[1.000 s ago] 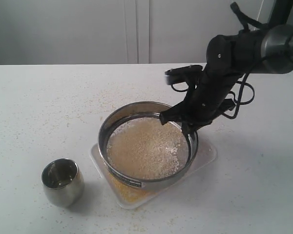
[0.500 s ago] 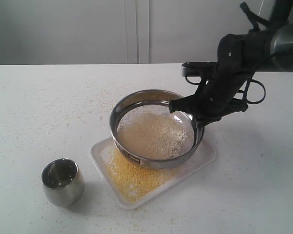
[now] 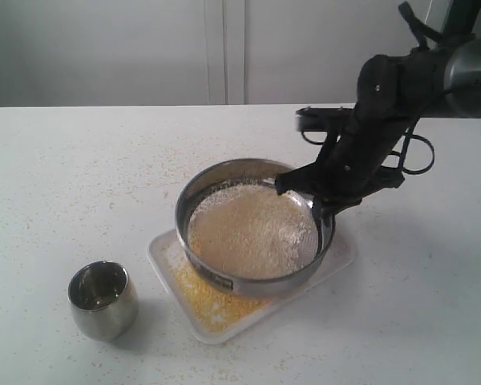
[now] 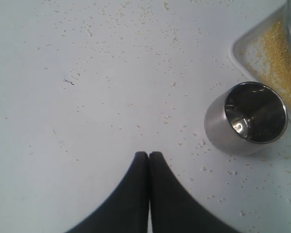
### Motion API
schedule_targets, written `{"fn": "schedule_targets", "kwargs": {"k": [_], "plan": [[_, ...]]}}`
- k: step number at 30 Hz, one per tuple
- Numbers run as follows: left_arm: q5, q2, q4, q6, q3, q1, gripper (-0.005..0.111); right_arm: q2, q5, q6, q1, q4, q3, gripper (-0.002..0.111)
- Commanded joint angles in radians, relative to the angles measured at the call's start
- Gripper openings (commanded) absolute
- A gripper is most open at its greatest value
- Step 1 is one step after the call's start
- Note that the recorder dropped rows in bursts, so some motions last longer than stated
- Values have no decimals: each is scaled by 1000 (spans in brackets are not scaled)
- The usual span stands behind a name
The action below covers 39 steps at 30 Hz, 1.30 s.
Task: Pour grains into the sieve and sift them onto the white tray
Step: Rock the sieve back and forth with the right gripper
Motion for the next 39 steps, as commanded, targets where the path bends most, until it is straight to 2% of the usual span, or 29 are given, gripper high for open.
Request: {"fn": "schedule_targets", "kwargs": {"k": [1, 2, 5, 7, 10, 12, 13, 15, 17, 20, 22, 26, 28, 30, 32, 36, 38, 39], "plan": [[5, -6, -5, 1, 7, 3, 0, -5, -64, 249, -21, -82, -6, 0], [5, -6, -5, 1, 7, 3, 0, -3, -66, 249, -27, -45, -6, 0], [5, -6, -5, 1, 7, 3, 0, -3, 11, -40, 13, 107, -6, 0], [5, -6, -5, 1, 7, 3, 0, -8, 24, -110, 35, 60, -6, 0], [5, -6, -5, 1, 7, 3, 0, -6, -53, 177, 13, -128, -6, 0], [5, -6, -5, 1, 7, 3, 0, -4, -63, 301, -9, -124, -6, 0], [5, -6, -5, 1, 7, 3, 0, -4, -54, 257, -9, -90, -6, 0], [5, -6, -5, 1, 7, 3, 0, -9, -2, 39, 28, 9, -6, 0], [5, -6, -5, 1, 7, 3, 0, -15, 7, -32, 51, -16, -6, 0], [5, -6, -5, 1, 7, 3, 0, -10, -68, 218, 22, -145, -6, 0], [5, -6, -5, 1, 7, 3, 0, -6, -78, 294, 1, -122, -6, 0], [5, -6, -5, 1, 7, 3, 0, -6, 31, -64, 38, 69, -6, 0], [5, -6, -5, 1, 7, 3, 0, -4, 4, -20, 40, -7, -6, 0], [5, -6, -5, 1, 7, 3, 0, -1, -53, 167, 10, -82, -6, 0], [5, -6, -5, 1, 7, 3, 0, 5, -63, 241, -10, -47, -6, 0], [5, -6, -5, 1, 7, 3, 0, 1, 51, -104, 39, 121, -6, 0], [5, -6, -5, 1, 7, 3, 0, -6, 18, -85, 46, 52, -6, 0], [5, -6, -5, 1, 7, 3, 0, -6, -20, 6, 38, -3, -6, 0]]}}
